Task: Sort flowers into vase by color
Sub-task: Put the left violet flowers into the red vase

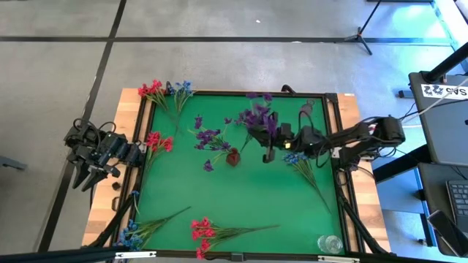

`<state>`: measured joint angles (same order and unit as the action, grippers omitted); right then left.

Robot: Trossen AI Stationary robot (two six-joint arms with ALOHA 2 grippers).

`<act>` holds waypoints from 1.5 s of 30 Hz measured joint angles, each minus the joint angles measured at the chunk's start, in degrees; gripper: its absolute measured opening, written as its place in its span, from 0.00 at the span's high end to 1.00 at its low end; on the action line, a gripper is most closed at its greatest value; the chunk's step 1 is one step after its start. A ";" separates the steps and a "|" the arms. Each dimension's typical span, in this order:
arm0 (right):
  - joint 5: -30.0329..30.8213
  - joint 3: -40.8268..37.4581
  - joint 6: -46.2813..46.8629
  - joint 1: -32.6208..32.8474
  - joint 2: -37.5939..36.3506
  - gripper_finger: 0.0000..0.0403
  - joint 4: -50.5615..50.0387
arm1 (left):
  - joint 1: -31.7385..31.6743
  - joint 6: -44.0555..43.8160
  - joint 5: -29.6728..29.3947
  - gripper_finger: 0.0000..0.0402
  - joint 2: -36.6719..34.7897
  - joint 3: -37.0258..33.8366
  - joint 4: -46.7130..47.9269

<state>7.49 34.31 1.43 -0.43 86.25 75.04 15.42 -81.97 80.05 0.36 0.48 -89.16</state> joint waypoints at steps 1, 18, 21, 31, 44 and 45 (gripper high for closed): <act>0.92 0.59 0.00 0.00 0.69 0.98 0.78 | -0.01 0.00 0.01 0.60 0.00 -0.01 0.00; 10.33 5.98 3.11 -0.39 5.15 0.94 -5.74 | -0.02 0.00 0.00 0.60 0.00 -0.01 0.01; 13.74 6.00 6.73 -0.35 5.16 0.92 -10.05 | -0.01 0.00 0.00 0.60 0.00 -0.01 0.01; 9.25 6.02 10.47 -0.35 5.17 0.91 -13.50 | 0.00 0.00 0.00 0.60 0.00 -0.01 0.01; 2.97 6.36 12.72 -0.35 5.17 0.76 -22.44 | 0.00 0.00 0.00 0.60 0.00 -0.01 0.01; 2.16 7.05 12.38 -0.35 5.17 0.72 -23.88 | 0.00 0.00 0.00 0.60 0.00 0.00 0.01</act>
<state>9.65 41.36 13.81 -0.78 91.42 51.16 15.42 -81.97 80.05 0.36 0.48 -89.14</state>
